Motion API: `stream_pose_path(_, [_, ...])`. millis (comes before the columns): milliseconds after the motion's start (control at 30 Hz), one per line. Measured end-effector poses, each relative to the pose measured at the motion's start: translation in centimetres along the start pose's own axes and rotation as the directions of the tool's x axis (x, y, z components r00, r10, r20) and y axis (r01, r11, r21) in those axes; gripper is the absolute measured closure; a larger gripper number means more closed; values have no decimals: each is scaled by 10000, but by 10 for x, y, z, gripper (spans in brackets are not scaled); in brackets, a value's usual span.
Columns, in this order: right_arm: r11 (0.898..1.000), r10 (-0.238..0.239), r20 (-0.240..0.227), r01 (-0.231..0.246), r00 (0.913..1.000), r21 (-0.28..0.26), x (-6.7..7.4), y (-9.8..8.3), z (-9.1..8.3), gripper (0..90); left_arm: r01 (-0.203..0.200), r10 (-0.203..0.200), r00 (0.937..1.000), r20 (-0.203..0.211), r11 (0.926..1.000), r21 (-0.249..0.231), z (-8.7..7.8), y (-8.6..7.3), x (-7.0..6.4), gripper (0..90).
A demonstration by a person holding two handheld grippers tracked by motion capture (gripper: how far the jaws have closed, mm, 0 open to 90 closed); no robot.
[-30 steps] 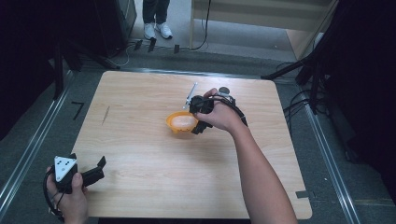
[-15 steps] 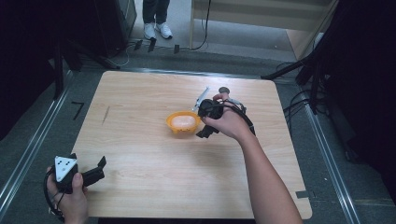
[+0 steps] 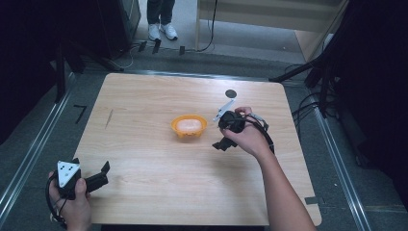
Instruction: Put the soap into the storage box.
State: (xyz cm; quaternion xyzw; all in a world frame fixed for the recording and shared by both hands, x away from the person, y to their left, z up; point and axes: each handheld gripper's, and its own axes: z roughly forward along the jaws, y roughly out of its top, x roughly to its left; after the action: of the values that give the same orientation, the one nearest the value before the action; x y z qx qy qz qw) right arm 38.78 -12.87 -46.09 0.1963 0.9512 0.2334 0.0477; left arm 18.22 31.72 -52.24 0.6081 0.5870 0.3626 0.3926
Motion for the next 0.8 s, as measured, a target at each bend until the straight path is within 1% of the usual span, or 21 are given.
stream_pose_path(33, [10000, -29, 37, 29, 10000, -15, 0, -3, 0, 1, 9, -9, 10000, -6, 10000, -2, 0, 0, 0, 0])
stream_pose_path(67, [10000, 81, 155, -81, 9998, -38, 2, -8, 1, 1, 15, -15, 10000, -9, 10000, 1, 0, 0, 0, 0])
stream_pose_path(100, [9999, 164, 124, -163, 9998, -58, 3, -10, 1, 1, 14, -14, 10000, -5, 10000, -8, 0, 0, 0, 0])
stream_pose_path(167, [9997, 236, 223, -236, 9995, -31, 5, -17, 2, 0, 5, -5, 10000, -5, 10000, -1, 0, 0, 0, 0])
stream_pose_path(200, [9996, 265, 224, -263, 9994, -77, 5, -19, 2, 0, 5, -5, 10000, -5, 10000, -1, 0, 0, 0, 0])
stream_pose_path(233, [9990, 375, 239, -369, 9990, -234, 6, -22, 2, 0, 2, -3, 10000, -10, 10000, -4, 0, 0, 0, 0])
stream_pose_path(333, [9986, 478, 349, -470, 9983, -232, 9, -30, 2, 0, 2, -2, 10000, -8, 10000, -1, 0, 0, 0, 0])
stream_pose_path(400, [9974, 634, 346, -621, 9974, -375, 10, -35, 3, 0, -20, 20, 10000, -16, 10000, -7, 0, 0, 0, 0])
stream_pose_path(533, [9945, 932, 468, -908, 9945, -513, 13, -46, 2, 0, -1, 1, 10000, -23, 10000, -31, 0, 0, 0, 0])
stream_pose_path(633, [9932, 999, 577, -962, 9933, -651, 14, -54, 1, 0, -14, 14, 10000, -23, 10000, -21, 0, 0, 0, 0])
stream_pose_path(667, [9909, 1175, 551, -1134, 9915, -721, 15, -57, 0, 0, -21, 21, 10000, -34, 10000, -28, 0, 0, 0, 0])
stream_pose_path(733, [9894, 1250, 635, -1195, 9901, -830, 16, -63, -1, 0, -14, 13, 10000, -37, 10000, -41, 0, 0, 0, 0])
stream_pose_path(767, [9872, 1387, 712, -1323, 9878, -889, 17, -66, -2, 0, -16, 16, 10000, -28, 10000, -34, 0, 0, 0, 0])
stream_pose_path(800, [9872, 1387, 712, -1323, 9878, -889, 17, -66, -2, 0, -16, 16, 10000, -28, 10000, -34, 0, 0, 0, 0])
